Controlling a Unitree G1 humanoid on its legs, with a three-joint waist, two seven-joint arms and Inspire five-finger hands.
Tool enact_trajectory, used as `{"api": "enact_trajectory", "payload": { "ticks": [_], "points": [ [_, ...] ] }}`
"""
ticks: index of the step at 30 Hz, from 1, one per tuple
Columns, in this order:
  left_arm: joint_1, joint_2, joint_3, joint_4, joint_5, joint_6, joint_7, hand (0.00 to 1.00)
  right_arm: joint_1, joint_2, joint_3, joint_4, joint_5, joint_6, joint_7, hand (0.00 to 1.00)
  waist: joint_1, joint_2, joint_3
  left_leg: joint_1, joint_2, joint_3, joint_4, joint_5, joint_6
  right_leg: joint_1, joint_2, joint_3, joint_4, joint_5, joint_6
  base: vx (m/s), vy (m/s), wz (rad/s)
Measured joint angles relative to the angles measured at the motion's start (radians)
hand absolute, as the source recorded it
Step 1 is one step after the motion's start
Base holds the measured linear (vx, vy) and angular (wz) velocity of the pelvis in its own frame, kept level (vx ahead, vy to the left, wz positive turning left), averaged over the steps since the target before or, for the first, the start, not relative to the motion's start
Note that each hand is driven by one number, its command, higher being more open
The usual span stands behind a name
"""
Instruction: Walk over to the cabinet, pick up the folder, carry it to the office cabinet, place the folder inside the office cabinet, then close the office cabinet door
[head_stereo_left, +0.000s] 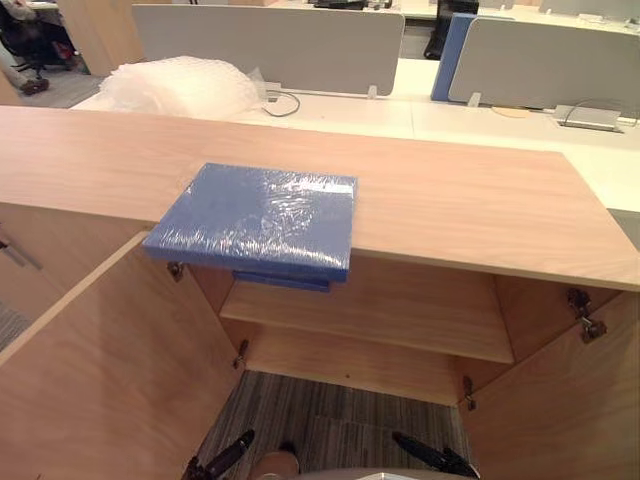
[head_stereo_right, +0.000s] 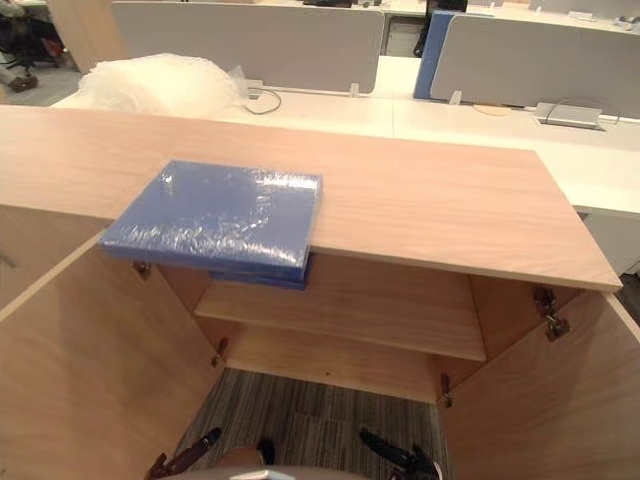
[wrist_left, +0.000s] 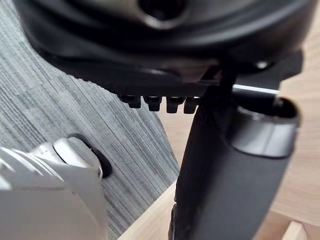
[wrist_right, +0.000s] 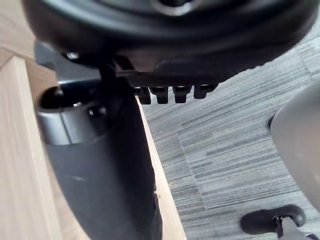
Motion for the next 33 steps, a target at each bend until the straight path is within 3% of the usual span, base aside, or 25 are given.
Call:
{"api": "enact_trajectory", "payload": {
  "ticks": [4, 8, 9, 10, 11, 12, 13, 15, 17, 20, 23, 26, 33],
  "points": [
    [0.014, 0.008, -0.159, -0.095, -0.045, -0.012, -0.005, 1.0, -0.003, 0.002, 0.001, -0.009, 0.0, 0.007, 0.003, 1.0, 0.001, -0.007, -0.019, 0.067, -0.013, 0.072, -0.097, 0.02, 0.029, -0.017, -0.035, 0.057, 0.015, 0.01, 0.007, 0.17, 0.057, -0.45],
    [0.028, -0.021, -0.22, -0.179, -0.053, -0.014, -0.024, 1.0, -0.013, -0.025, 0.013, -0.037, -0.001, 0.013, 0.004, 1.0, 0.004, 0.032, 0.003, 0.141, 0.017, 0.16, -0.146, 0.027, 0.039, -0.118, -0.023, 0.1, 0.233, 0.009, 0.008, 0.04, 0.048, -0.71],
    [0.025, -0.035, -0.231, -0.202, -0.052, -0.016, -0.025, 1.0, -0.011, -0.035, 0.036, -0.039, -0.001, 0.015, 0.001, 1.0, 0.001, 0.045, 0.005, 0.147, 0.032, 0.166, -0.157, 0.027, 0.039, -0.175, -0.018, 0.093, 0.3, -0.058, -0.004, 0.0, 0.013, -0.36],
    [0.023, -0.037, -0.234, -0.21, -0.052, -0.02, -0.025, 1.0, -0.011, -0.036, 0.052, -0.04, -0.001, 0.015, -0.002, 1.0, 0.0, 0.041, 0.003, 0.146, 0.034, 0.169, -0.156, 0.028, 0.039, -0.186, -0.02, 0.092, 0.276, -0.091, -0.01, -0.05, -0.061, -0.19],
    [0.023, -0.035, -0.25, -0.225, -0.05, -0.021, -0.025, 1.0, -0.007, -0.034, 0.084, -0.041, -0.001, 0.014, -0.007, 1.0, -0.004, 0.023, 0.0, 0.139, 0.023, 0.167, -0.157, 0.029, 0.033, -0.189, -0.033, 0.089, 0.166, -0.087, -0.005, -0.07, -0.101, 0.14],
    [0.022, -0.029, -0.259, -0.235, -0.032, -0.02, -0.029, 1.0, 0.007, -0.024, 0.095, -0.038, -0.002, 0.016, -0.014, 1.0, -0.007, -0.004, -0.003, 0.139, -0.003, 0.145, -0.176, 0.036, 0.019, -0.176, -0.062, 0.072, 0.092, -0.094, -0.006, -0.08, -0.161, 0.35],
    [0.022, -0.04, -0.263, -0.234, -0.025, -0.017, -0.03, 1.0, 0.014, -0.029, 0.088, -0.041, 0.004, 0.021, -0.012, 1.0, -0.009, -0.003, -0.009, 0.149, -0.003, 0.128, -0.2, 0.053, 0.016, -0.166, -0.062, 0.052, 0.079, -0.094, -0.007, -0.03, -0.22, 0.63],
    [0.049, -0.051, -0.302, -0.262, 0.011, -0.009, -0.04, 1.0, 0.024, -0.053, 0.09, -0.042, 0.0, 0.02, -0.026, 1.0, -0.009, 0.032, -0.023, 0.17, 0.008, 0.081, -0.299, 0.119, -0.001, -0.167, -0.04, 0.0, 0.063, -0.09, -0.014, -0.02, -0.214, 0.6],
    [0.091, -0.049, -0.299, -0.303, 0.032, -0.005, -0.035, 1.0, 0.024, -0.058, 0.104, -0.04, 0.0, 0.02, -0.025, 1.0, -0.004, 0.035, -0.022, 0.162, 0.021, 0.057, -0.299, 0.123, -0.007, -0.152, -0.024, -0.025, 0.04, -0.082, -0.026, -0.02, -0.119, 0.42],
    [0.167, -0.046, -0.296, -0.394, 0.127, 0.018, -0.024, 1.0, 0.025, -0.052, 0.131, -0.037, -0.001, 0.025, -0.031, 1.0, -0.001, 0.017, -0.026, 0.149, 0.022, 0.004, -0.299, 0.123, -0.017, -0.112, -0.014, -0.081, -0.011, -0.073, -0.029, 0.02, -0.082, 0.51],
    [0.255, -0.053, -0.311, -0.548, 0.246, 0.039, -0.013, 1.0, 0.024, -0.034, 0.132, -0.037, -0.001, 0.028, -0.041, 1.0, 0.025, -0.004, -0.024, 0.131, 0.01, -0.038, -0.299, 0.123, -0.018, -0.092, -0.017, -0.12, -0.041, -0.065, -0.022, 0.06, -0.035, 0.45],
    [0.296, -0.067, -0.307, -0.653, 0.346, 0.041, 0.039, 1.0, 0.024, -0.021, 0.131, -0.038, 0.001, 0.033, -0.066, 1.0, 0.058, -0.019, -0.019, 0.131, -0.002, -0.063, -0.299, 0.123, -0.018, -0.069, -0.024, -0.148, -0.052, -0.053, -0.003, 0.07, -0.005, 0.35],
    [0.331, -0.106, -0.257, -0.918, 0.481, 0.048, 0.184, 1.0, 0.005, 0.017, 0.129, -0.049, 0.052, 0.023, -0.096, 1.0, 0.095, -0.024, -0.022, 0.1, -0.03, -0.157, -0.276, 0.123, -0.018, -0.039, -0.034, -0.24, -0.06, -0.044, 0.014, 0.04, -0.01, 0.43]
  ]
}}
